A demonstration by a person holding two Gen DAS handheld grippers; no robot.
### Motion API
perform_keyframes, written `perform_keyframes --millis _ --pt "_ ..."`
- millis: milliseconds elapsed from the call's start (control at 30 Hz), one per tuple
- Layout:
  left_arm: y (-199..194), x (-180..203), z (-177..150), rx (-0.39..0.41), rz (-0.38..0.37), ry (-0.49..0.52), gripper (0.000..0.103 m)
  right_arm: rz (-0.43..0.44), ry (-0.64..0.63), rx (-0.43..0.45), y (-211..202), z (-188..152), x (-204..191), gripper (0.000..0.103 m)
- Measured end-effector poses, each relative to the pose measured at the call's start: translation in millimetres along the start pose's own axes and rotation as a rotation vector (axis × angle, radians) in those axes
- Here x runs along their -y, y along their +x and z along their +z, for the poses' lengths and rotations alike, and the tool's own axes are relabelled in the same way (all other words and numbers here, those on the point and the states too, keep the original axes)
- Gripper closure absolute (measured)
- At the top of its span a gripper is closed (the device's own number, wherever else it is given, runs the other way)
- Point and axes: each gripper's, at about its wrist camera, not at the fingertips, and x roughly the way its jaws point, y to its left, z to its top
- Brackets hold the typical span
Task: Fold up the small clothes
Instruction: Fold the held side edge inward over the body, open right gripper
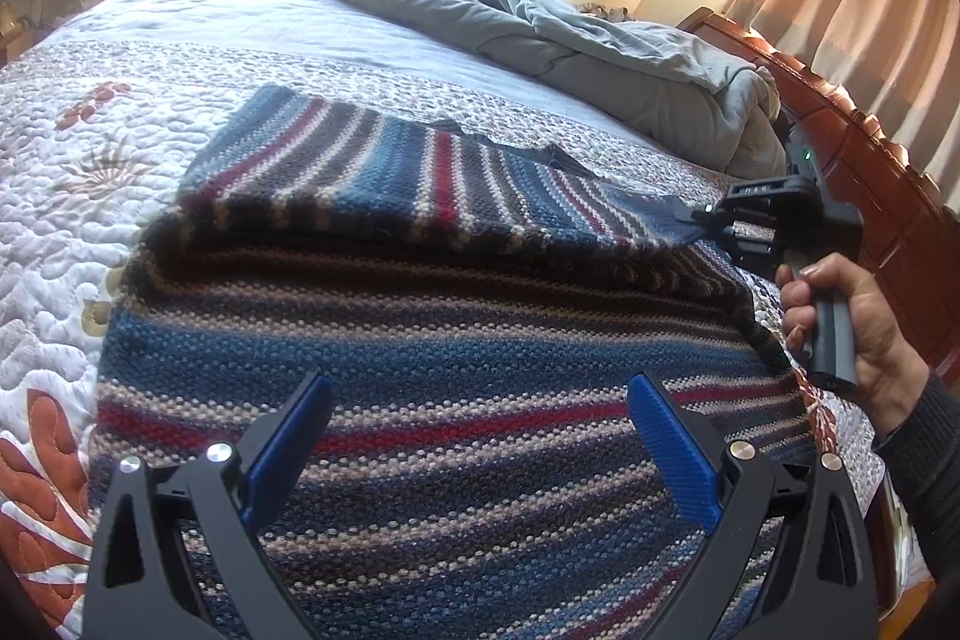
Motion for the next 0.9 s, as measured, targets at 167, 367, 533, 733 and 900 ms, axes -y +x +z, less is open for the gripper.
perform_keyframes --millis 167,367,533,733,900 --pt "-0.6 -3.2 1.6 -0.002 -0.005 -0.004 0.004 0.038 0.092 -0.055 7.6 -9.9 23.6 0.089" --pt "-0.9 -6.6 0.8 -0.002 -0.008 -0.007 0.004 0.097 0.215 -0.070 -2.7 5.5 36.5 0.060" --pt "-1.3 -6.1 -0.7 0.000 -0.007 -0.001 0.004 0.068 0.161 -0.153 19.1 17.1 19.4 0.050" --pt "-3.4 -1.1 -1.3 0.011 0.003 0.012 0.004 -0.060 -0.068 -0.041 10.2 17.2 -13.0 0.096" --pt "-3.5 -0.5 -2.0 0.008 0.006 0.015 0.004 -0.136 -0.095 -0.078 30.2 6.8 -5.1 0.093"
